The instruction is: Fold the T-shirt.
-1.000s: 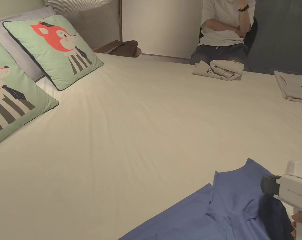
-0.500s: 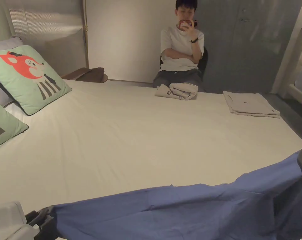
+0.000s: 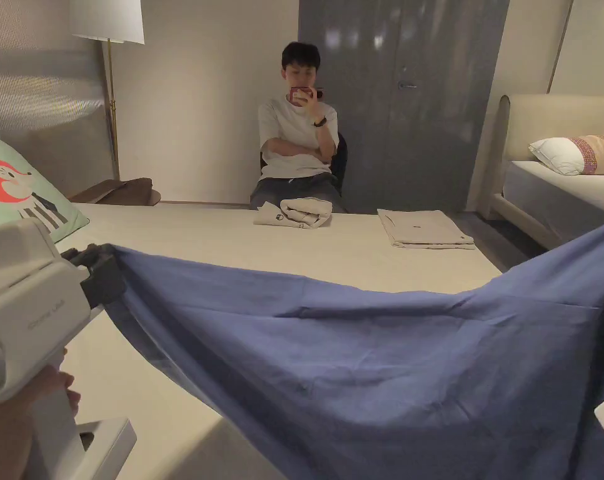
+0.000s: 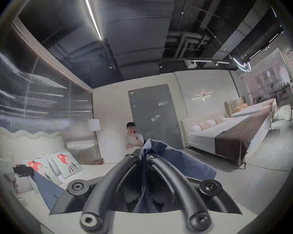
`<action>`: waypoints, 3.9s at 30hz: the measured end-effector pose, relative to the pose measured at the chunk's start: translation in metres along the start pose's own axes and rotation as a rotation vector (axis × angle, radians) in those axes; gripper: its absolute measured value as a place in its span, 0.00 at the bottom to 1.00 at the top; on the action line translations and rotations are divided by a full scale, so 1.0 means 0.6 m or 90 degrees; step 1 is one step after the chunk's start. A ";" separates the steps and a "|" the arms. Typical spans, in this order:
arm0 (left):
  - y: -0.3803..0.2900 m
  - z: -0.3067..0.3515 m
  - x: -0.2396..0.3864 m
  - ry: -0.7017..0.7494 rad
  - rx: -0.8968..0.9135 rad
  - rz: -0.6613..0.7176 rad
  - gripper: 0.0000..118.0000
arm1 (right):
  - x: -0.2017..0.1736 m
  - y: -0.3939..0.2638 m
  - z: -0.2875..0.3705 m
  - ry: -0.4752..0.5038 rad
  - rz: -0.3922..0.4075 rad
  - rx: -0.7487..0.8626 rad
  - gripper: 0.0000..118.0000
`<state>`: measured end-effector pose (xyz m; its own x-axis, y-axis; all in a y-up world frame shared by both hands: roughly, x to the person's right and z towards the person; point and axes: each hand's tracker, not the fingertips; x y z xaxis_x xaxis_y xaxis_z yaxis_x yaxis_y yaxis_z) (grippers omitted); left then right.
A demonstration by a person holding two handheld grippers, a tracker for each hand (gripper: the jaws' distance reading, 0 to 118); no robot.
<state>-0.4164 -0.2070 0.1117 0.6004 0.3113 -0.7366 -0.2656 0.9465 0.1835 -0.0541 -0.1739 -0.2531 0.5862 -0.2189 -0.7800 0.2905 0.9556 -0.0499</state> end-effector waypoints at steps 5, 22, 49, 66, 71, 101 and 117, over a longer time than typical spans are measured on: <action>0.097 -0.069 0.024 0.005 0.032 0.000 0.03 | -0.005 0.058 -0.082 -0.007 0.003 0.023 0.02; 0.345 -0.317 0.030 0.036 0.120 -0.018 0.03 | -0.087 0.177 -0.443 0.005 0.046 0.080 0.02; 0.285 -0.630 -0.043 0.091 0.090 -0.003 0.03 | -0.115 0.033 -0.737 -0.007 0.125 0.028 0.02; 0.144 -0.451 -0.060 0.095 0.001 -0.024 0.03 | -0.063 -0.058 -0.527 -0.007 0.129 -0.089 0.02; 0.101 -0.367 -0.071 0.101 -0.029 -0.027 0.03 | -0.059 -0.080 -0.417 0.003 0.129 -0.121 0.02; -0.312 0.083 -0.222 0.177 -0.436 -0.055 0.02 | 0.014 -0.387 0.127 -0.014 0.149 -0.555 0.02; -0.356 0.105 -0.233 0.195 -0.441 -0.092 0.49 | 0.062 -0.451 0.144 -0.033 0.132 -0.589 0.42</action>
<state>-0.3962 -0.4476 0.2163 0.4560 0.0560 -0.8882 -0.6733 0.6744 -0.3031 -0.0457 -0.4578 -0.2150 0.5984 -0.0147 -0.8011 -0.5247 0.7484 -0.4057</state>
